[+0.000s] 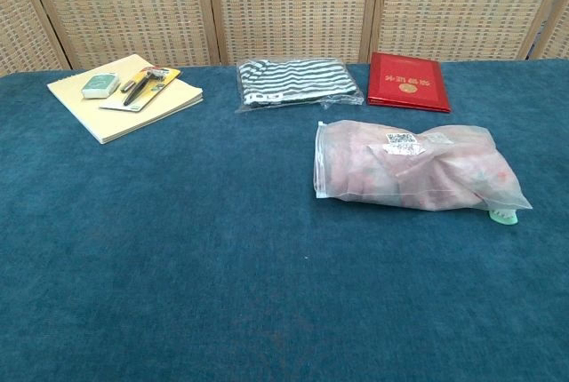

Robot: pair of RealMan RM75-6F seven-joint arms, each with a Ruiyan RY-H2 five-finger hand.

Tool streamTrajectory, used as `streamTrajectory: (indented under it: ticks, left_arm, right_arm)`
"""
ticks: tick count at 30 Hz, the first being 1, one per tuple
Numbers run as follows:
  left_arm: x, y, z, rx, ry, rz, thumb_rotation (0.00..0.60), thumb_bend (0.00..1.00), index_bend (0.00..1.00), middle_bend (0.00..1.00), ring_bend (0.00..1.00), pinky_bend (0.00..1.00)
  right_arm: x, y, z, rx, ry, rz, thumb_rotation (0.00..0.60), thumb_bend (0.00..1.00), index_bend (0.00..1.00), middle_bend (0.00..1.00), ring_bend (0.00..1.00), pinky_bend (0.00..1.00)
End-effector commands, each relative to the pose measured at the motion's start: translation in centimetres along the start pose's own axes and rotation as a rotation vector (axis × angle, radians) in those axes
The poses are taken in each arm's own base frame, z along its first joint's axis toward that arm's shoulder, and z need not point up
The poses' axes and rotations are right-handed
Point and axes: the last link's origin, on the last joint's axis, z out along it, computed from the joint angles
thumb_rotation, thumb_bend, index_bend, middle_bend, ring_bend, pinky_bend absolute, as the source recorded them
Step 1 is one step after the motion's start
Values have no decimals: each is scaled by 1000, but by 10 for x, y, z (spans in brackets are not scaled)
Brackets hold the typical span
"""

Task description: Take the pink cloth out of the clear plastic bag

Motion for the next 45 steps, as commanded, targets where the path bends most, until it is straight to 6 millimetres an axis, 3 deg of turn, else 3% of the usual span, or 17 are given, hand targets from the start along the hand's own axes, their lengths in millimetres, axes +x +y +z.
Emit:
streamTrajectory:
  ticks: [1, 6, 10, 16, 20, 24, 28, 45]
  left_arm:
    - [0, 0, 0, 3, -4, -1, 600, 8, 0, 0, 0, 0]
    - [0, -1, 0, 7, -6, -6, 600, 8, 0, 0, 0, 0]
    - [1, -3, 2, 10, -2, -8, 600, 8, 0, 0, 0, 0]
    - [0, -4, 6, 16, 4, -3, 600, 8, 0, 0, 0, 0]
    - [-1, -4, 7, 23, -1, -8, 600, 8, 0, 0, 0, 0]
    - [-3, -4, 10, 28, -3, 1, 600, 9, 0, 0, 0, 0]
    - [-7, -3, 12, 33, -17, 9, 600, 10, 0, 0, 0, 0]
    - [-15, -8, 18, 61, -52, 22, 600, 10, 0, 0, 0, 0]
  right_arm:
    - [0, 0, 0, 0, 0, 0, 600, 0, 0, 0, 0, 0]
    - [-3, -4, 2, 17, -7, 4, 600, 0, 0, 0, 0, 0]
    - [-4, -19, 18, 94, -15, 17, 600, 0, 0, 0, 0, 0]
    - [8, -86, 92, 330, -92, 155, 600, 0, 0, 0, 0, 0]
    - [4, -119, 120, 385, -179, 136, 600, 0, 0, 0, 0, 0]
    - [-10, -150, 140, 404, -263, 92, 600, 0, 0, 0, 0, 0]
    - [-43, -186, 159, 378, -394, 96, 600, 0, 0, 0, 0, 0]
    - [-80, -218, 187, 221, -617, 24, 600, 0, 0, 0, 0, 0]
